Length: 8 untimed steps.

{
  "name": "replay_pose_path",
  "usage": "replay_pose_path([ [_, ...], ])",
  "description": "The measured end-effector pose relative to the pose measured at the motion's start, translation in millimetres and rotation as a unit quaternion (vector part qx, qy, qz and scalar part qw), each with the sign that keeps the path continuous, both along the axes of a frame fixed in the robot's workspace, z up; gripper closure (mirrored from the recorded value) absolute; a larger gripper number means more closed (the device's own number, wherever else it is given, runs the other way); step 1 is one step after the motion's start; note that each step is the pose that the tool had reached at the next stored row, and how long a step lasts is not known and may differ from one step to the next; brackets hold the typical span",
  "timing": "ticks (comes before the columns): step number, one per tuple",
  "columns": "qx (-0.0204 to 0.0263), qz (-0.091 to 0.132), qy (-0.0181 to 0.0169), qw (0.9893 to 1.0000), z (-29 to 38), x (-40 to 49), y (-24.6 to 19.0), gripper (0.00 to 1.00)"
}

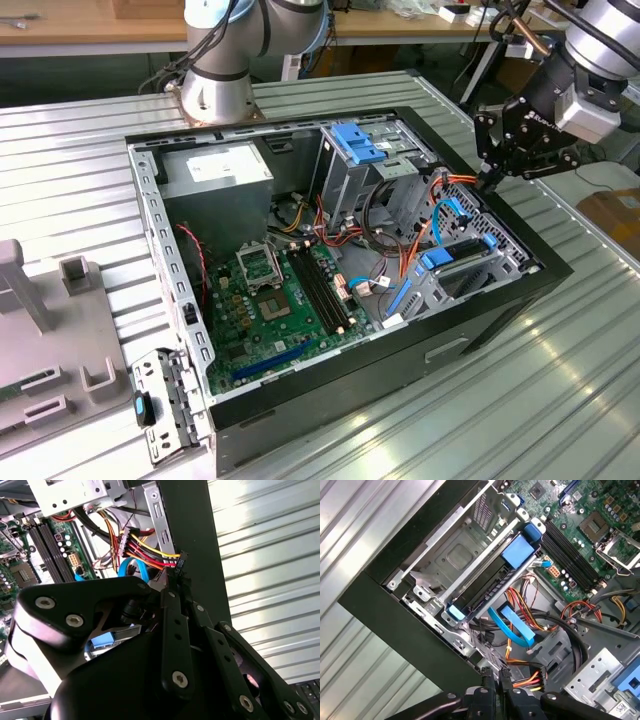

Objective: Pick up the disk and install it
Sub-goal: 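Insert the first disk wire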

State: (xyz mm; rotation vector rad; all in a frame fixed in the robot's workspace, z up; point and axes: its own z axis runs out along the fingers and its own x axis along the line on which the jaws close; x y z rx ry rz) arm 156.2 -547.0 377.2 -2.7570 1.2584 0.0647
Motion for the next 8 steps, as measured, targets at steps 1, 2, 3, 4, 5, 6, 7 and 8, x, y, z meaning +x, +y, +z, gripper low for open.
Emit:
replay_pose_path([
  [1, -0.0001, 0.0, -0.0001, 1.0, 0.0, -1.2, -1.1, 0.84],
  [2, -0.0001, 0.0, -0.0004, 1.0, 0.0, -2.5, -2.2, 0.84],
  [3, -0.0001, 0.0, -0.0013, 1.0, 0.1, -5.7, -4.5, 0.84],
  [4, 0.0, 0.0, -0.0024, 1.0, 0.0, -9.5, -7.1, 0.84],
  [5, -0.0001, 0.0, -0.0031, 1.0, 0.0, -11.3, -8.0, 0.84],
  [6, -0.0001, 0.0, -0.0039, 1.0, 0.1, -13.3, -8.9, 0.84],
  [7, -0.0001, 0.0, -0.0048, 1.0, 0.1, -15.6, -9.9, 0.84],
  [8, 0.0, 0.0, -0.0056, 1.0, 0.0, -17.4, -10.8, 0.84],
])
